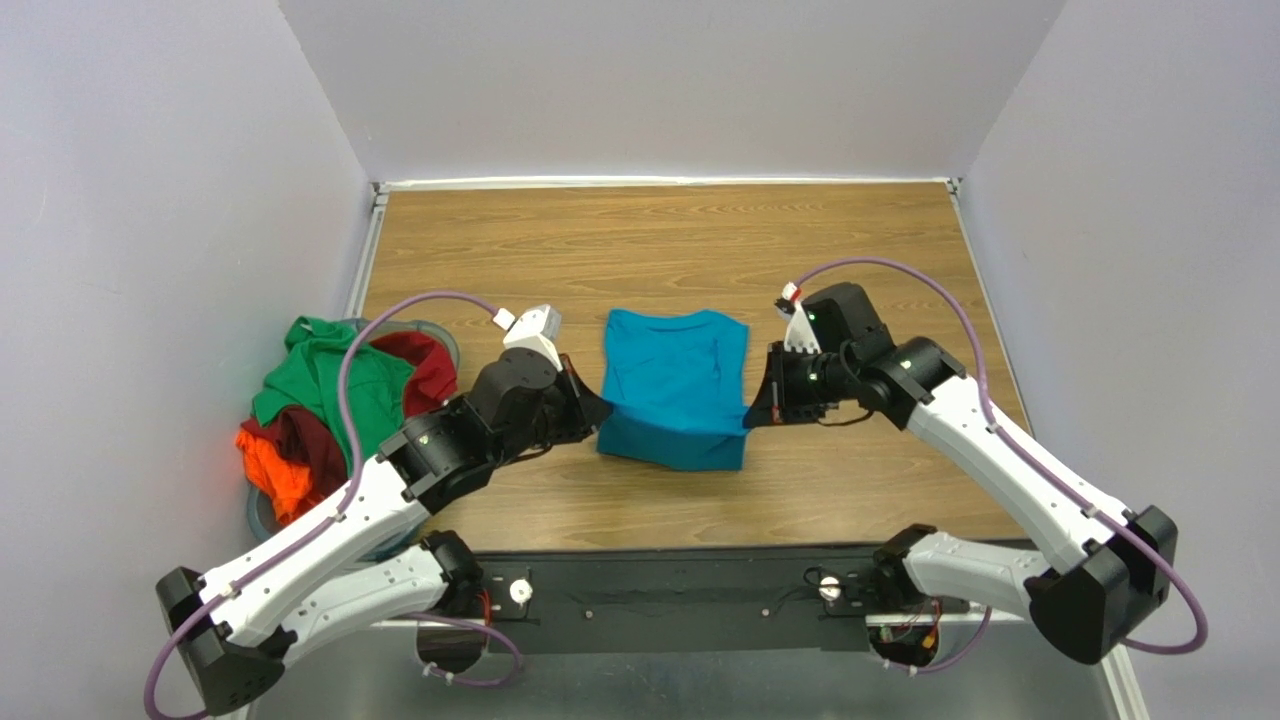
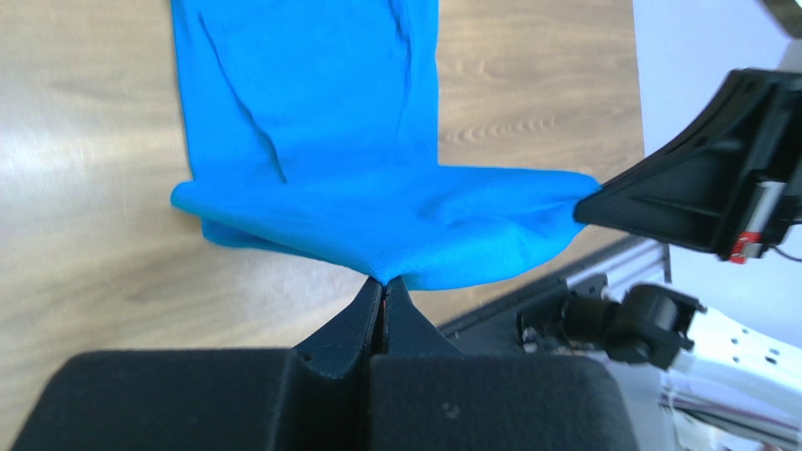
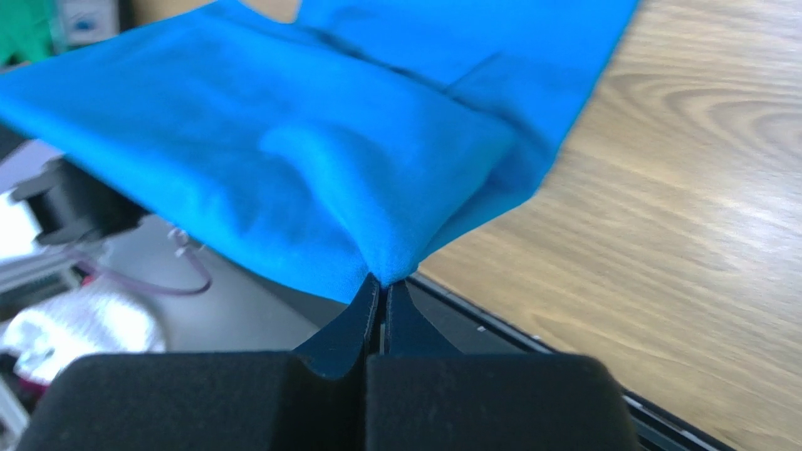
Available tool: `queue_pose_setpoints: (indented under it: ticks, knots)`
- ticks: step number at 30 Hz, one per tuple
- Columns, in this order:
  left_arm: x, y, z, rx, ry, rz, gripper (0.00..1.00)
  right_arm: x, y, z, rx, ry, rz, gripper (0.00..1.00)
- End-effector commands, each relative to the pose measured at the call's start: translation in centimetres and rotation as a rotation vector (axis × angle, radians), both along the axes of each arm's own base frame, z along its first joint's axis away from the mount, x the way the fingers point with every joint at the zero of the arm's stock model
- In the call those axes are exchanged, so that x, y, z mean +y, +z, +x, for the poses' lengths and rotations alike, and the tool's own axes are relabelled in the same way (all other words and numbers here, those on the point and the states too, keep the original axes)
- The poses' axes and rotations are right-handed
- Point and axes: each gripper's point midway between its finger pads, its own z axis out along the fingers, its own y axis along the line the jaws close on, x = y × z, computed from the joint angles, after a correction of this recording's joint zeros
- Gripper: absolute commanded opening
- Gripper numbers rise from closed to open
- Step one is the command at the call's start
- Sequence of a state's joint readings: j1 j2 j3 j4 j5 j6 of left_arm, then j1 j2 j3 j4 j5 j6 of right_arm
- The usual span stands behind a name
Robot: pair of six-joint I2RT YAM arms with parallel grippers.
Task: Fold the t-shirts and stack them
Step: Fold the tshirt
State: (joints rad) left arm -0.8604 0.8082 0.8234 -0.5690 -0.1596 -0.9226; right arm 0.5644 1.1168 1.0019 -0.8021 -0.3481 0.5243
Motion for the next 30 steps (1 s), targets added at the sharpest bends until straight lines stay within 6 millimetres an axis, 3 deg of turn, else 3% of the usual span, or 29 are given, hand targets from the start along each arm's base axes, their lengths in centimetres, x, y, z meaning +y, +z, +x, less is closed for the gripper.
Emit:
queue_pose_setpoints:
  ticks: [1,5,16,27,30]
  knots:
    - [0.4,3.4,3.6,-0.182,0.076,-0.017,0.0,-0.3,0.8,2.9,-0.085,-0.084,-0.042,0.01]
    - [1.2,3.1,6.4,-0.216,0.096,0.002,0.0,-0.8,1.9,4.8,-0.147,-0.128,-0.06,0.01]
    - [0.5,3.1,11.4,-0.277,0.079,0.03,0.0,-0.7,2.9,8.2,-0.203,-0.18,-0.027,0.01]
    - [1.9,1.1,15.0,-0.259,0.102,0.06,0.0,-1.0,2.0,11.5,-0.195,-0.23,-0.008,0.01]
    - [1.4,0.4,15.8,-0.248,0.073,0.053,0.0,-1.1,1.6,12.2,-0.191,-0.242,-0.007,0.01]
